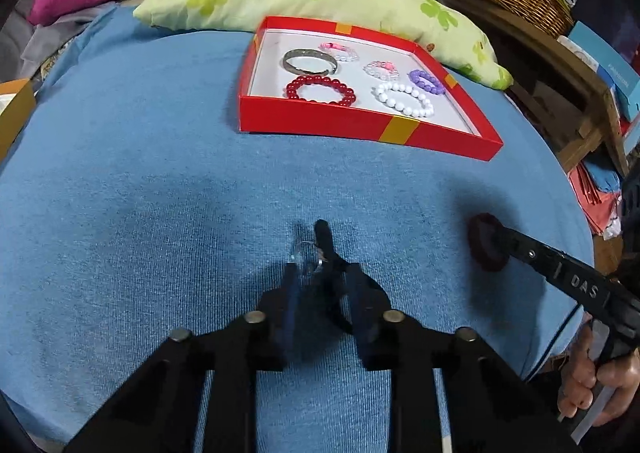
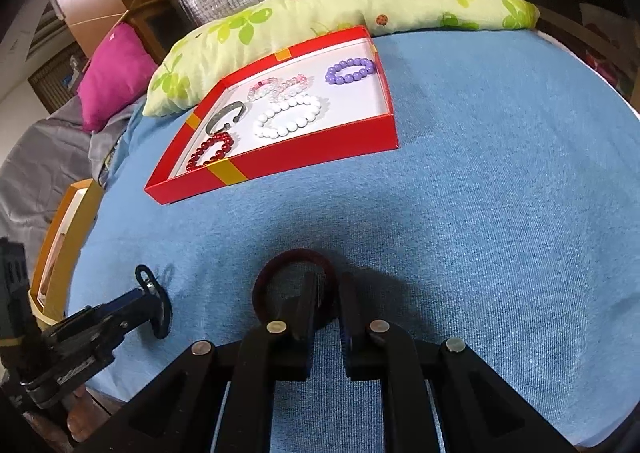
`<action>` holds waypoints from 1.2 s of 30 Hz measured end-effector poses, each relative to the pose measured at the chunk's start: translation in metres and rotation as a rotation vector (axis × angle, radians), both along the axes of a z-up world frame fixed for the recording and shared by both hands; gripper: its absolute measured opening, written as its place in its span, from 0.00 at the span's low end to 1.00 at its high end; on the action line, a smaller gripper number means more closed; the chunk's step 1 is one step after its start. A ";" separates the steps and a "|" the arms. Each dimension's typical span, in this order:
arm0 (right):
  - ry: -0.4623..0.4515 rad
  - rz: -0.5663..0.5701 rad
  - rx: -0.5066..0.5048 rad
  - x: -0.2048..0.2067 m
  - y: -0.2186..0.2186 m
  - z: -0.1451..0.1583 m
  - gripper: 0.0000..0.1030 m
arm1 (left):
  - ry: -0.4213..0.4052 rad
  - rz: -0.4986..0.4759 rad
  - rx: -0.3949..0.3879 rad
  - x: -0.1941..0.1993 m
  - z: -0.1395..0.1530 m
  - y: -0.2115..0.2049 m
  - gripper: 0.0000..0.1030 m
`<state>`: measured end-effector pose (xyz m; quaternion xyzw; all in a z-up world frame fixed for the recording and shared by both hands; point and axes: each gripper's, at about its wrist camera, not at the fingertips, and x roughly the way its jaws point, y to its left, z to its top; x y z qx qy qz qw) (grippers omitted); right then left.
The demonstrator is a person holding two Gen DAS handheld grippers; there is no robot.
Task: Organize jewelry
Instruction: 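Lift the dark red hair band with the right tool while the left lifts the black hair tie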
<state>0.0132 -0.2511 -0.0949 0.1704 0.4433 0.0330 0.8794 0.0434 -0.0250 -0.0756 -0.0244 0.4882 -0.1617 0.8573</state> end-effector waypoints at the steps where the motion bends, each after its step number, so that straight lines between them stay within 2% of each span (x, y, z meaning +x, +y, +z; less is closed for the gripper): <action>1: -0.003 0.005 -0.006 0.000 0.001 0.000 0.11 | -0.003 0.006 0.001 0.001 0.000 0.000 0.16; 4: -0.013 0.022 -0.025 -0.001 0.004 0.001 0.09 | -0.004 0.015 -0.009 0.002 0.000 0.002 0.10; 7: -0.030 0.028 -0.029 -0.003 0.006 0.004 0.07 | -0.014 0.011 -0.003 0.001 0.001 0.000 0.09; 21: -0.153 0.039 0.046 -0.012 0.002 0.028 0.07 | -0.078 -0.002 -0.042 -0.004 0.025 -0.005 0.08; 25: -0.109 0.043 0.091 -0.008 -0.004 0.026 0.09 | -0.097 -0.012 -0.016 -0.005 0.027 -0.011 0.08; 27: -0.084 0.038 0.068 -0.007 -0.005 0.022 0.21 | -0.100 -0.013 -0.010 -0.006 0.028 -0.011 0.08; 29: -0.052 0.049 0.048 -0.004 -0.004 0.017 0.53 | -0.098 -0.013 -0.008 -0.006 0.027 -0.011 0.08; 30: -0.042 0.054 0.044 -0.004 -0.003 0.013 0.55 | -0.098 -0.013 -0.004 -0.006 0.027 -0.011 0.08; 31: -0.042 0.058 0.036 -0.005 -0.002 0.011 0.55 | -0.099 -0.012 -0.001 -0.007 0.027 -0.010 0.08; 32: -0.041 0.069 0.013 -0.004 0.001 0.008 0.50 | -0.098 -0.012 0.001 -0.007 0.027 -0.010 0.08; 33: -0.029 0.084 -0.020 -0.003 0.006 0.005 0.41 | -0.096 -0.011 0.001 -0.007 0.027 -0.010 0.08; 34: -0.019 0.099 -0.065 -0.002 0.011 0.002 0.24 | -0.095 -0.010 0.003 -0.007 0.027 -0.010 0.08; 35: -0.014 0.105 -0.108 -0.002 0.015 0.000 0.14 | -0.095 -0.010 0.006 -0.007 0.027 -0.010 0.08; 36: -0.018 0.106 -0.148 -0.002 0.018 0.000 0.10 | -0.097 -0.012 0.008 -0.008 0.027 -0.011 0.08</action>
